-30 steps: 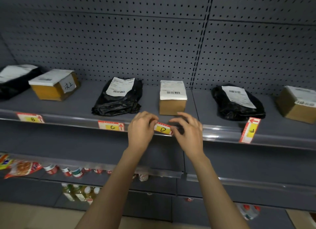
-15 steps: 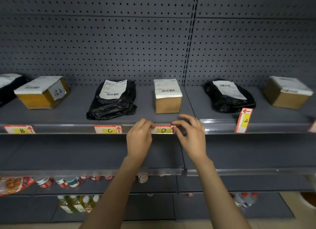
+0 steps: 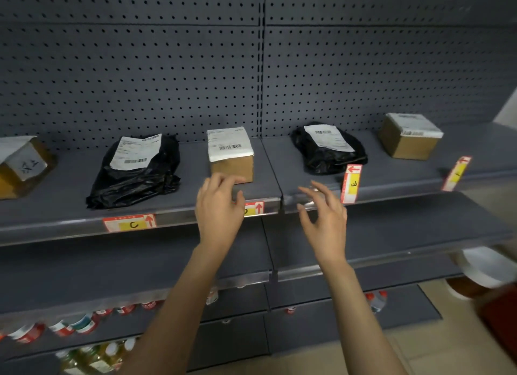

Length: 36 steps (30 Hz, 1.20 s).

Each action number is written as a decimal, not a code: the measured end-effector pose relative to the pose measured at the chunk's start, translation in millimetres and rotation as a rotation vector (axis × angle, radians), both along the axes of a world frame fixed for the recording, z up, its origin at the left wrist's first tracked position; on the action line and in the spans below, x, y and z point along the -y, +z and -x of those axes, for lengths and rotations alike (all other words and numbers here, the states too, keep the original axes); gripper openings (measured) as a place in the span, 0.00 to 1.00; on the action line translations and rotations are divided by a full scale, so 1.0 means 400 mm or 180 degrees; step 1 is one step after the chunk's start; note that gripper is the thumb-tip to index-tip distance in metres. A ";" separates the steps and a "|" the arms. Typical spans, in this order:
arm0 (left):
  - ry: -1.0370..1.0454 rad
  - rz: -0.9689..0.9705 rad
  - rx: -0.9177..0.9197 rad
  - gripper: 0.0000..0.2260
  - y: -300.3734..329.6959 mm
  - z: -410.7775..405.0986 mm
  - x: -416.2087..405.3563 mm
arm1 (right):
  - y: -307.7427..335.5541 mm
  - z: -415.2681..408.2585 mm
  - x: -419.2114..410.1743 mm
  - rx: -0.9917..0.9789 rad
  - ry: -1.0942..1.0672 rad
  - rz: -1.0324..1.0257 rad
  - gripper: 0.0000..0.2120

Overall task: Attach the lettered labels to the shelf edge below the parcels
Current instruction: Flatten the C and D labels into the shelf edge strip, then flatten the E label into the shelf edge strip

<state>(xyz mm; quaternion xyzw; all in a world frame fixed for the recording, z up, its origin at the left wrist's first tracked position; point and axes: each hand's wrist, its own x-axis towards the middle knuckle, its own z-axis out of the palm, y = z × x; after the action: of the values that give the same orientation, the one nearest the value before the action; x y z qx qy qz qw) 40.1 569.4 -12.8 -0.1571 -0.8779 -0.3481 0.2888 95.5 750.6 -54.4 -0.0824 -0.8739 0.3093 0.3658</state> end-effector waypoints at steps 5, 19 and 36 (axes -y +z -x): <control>-0.0724 -0.0058 0.0082 0.11 0.041 -0.010 -0.181 | -0.007 -0.037 -0.136 -0.0121 -0.0465 0.0320 0.16; -0.0698 0.0048 0.0274 0.04 -0.017 -0.012 -0.598 | 0.035 -0.037 -0.499 0.0015 0.0336 0.0200 0.17; -0.0168 0.0318 0.0546 0.05 -0.021 -0.052 -0.559 | 0.011 0.019 -0.487 0.0340 0.0538 0.0023 0.03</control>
<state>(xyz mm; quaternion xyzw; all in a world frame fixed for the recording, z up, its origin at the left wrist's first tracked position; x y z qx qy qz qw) 61.0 792.9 -21.3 -0.1640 -0.9112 -0.3235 0.1951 87.8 945.6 -50.1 -0.0261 -0.8949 0.3373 0.2910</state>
